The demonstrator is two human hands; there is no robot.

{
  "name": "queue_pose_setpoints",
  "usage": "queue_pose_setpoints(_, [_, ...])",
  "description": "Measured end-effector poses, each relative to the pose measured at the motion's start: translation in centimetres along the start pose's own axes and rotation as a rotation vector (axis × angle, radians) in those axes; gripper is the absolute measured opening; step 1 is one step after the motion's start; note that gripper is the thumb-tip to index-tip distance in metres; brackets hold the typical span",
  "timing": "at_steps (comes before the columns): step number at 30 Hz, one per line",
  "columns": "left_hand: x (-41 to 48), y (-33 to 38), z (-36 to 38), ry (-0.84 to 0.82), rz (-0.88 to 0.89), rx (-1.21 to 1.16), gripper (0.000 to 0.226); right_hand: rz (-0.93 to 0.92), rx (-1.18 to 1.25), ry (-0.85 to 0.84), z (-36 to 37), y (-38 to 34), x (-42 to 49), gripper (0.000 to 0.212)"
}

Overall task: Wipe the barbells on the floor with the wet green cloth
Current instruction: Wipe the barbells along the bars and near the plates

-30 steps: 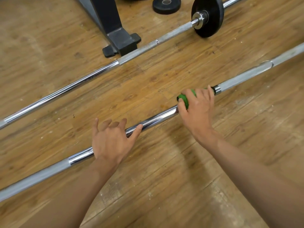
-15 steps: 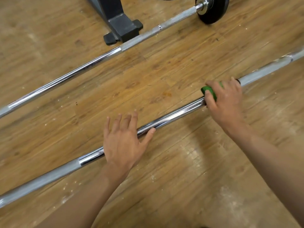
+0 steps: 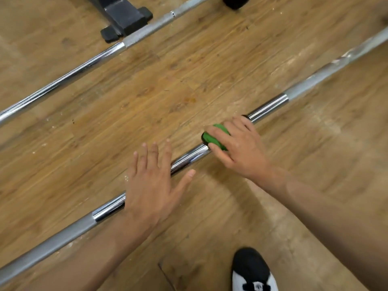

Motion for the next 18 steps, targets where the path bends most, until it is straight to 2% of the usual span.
queue_pose_setpoints(3, [-0.7, 0.9, 0.0, -0.011, 0.159, 0.049, 0.098, 0.204, -0.050, 0.064, -1.7, 5.8, -0.4, 0.038])
queue_pose_setpoints(6, [-1.2, 1.6, 0.5, -0.011, 0.372, 0.108, 0.089, 0.317, -0.078, 0.019, -2.9, 9.7, -1.0, 0.043])
queue_pose_setpoints(9, [-2.2, 2.1, 1.1, -0.006, 0.558, 0.139, 0.082, 0.446, -0.082, 0.041, -3.8, 9.3, -2.5, 0.038])
queue_pose_setpoints(11, [-2.9, 2.6, 1.3, 0.003, 0.614, 0.150, 0.080, 0.507, -0.079, 0.080, -3.8, 6.7, -4.2, 0.037])
queue_pose_setpoints(15, [-4.2, 4.0, 1.7, 0.001, 0.668, 0.214, 0.079, 0.310, 0.034, -0.016, -3.6, -0.4, -7.7, 0.037])
queue_pose_setpoints(18, [-5.3, 4.6, 2.4, -0.015, 0.698, 0.189, 0.077, 0.116, 0.056, -0.073, -4.0, -2.4, -10.1, 0.037])
Point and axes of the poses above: each hand's wrist, its own x-axis towards the middle knuckle, its own z-axis out of the palm, y = z × x, the point moved 4 cm from there along x, towards the middle knuckle, and after that the axes turned 7 degrees about z, right-handed, at the moved point
